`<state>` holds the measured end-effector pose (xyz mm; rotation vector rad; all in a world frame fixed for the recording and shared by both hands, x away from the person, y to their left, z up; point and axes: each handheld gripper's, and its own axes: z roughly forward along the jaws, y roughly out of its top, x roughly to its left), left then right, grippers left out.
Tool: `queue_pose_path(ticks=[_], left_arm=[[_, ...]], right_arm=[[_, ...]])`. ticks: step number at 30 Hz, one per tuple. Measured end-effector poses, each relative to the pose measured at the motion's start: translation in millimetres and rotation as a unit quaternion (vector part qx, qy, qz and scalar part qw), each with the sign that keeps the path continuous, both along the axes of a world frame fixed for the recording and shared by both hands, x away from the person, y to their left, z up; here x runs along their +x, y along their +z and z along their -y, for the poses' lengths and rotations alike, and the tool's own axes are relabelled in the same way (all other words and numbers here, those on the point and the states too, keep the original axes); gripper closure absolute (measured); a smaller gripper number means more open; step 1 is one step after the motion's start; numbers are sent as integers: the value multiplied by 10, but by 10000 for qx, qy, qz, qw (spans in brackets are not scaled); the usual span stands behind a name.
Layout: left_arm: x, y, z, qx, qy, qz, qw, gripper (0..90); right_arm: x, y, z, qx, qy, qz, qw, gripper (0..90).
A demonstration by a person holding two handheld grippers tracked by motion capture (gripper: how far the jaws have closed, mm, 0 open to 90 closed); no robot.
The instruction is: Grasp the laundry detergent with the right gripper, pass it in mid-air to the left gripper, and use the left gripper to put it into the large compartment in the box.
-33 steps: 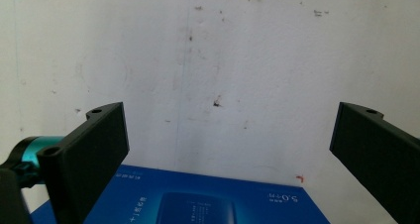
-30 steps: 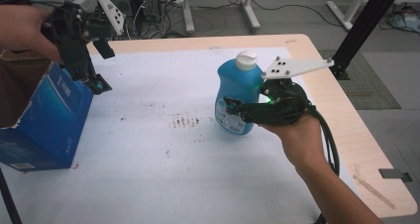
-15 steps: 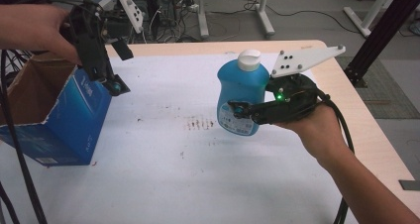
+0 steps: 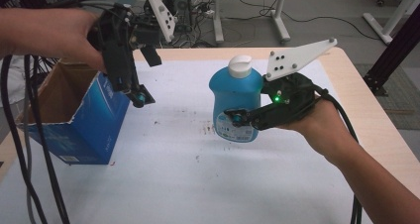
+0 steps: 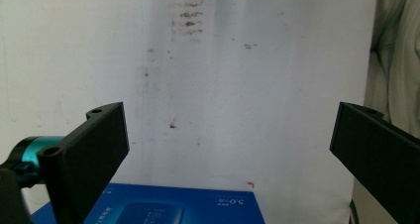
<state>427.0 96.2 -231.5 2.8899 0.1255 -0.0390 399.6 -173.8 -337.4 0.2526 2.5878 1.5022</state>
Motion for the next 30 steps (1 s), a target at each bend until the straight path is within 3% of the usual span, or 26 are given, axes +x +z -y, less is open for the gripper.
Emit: queue_pose_path(ticks=[7, 11, 16, 30], left_arm=[[-95, 95, 98, -25, -100, -2, 9999, 17], [-118, 140, 165, -57, -4, -134, 9999, 17], [-142, 191, 236, -124, -29, -110, 9999, 17], [-167, 242, 362, -60, -126, -92, 9999, 17]], right_arm=[[12, 64, -164, -63, 295, 42, 9995, 460], [11, 77, -262, -110, 433, 58, 9990, 460], [4, 88, -372, -61, 537, 52, 9985, 460], [15, 139, -609, -163, 785, 76, 9967, 460]])
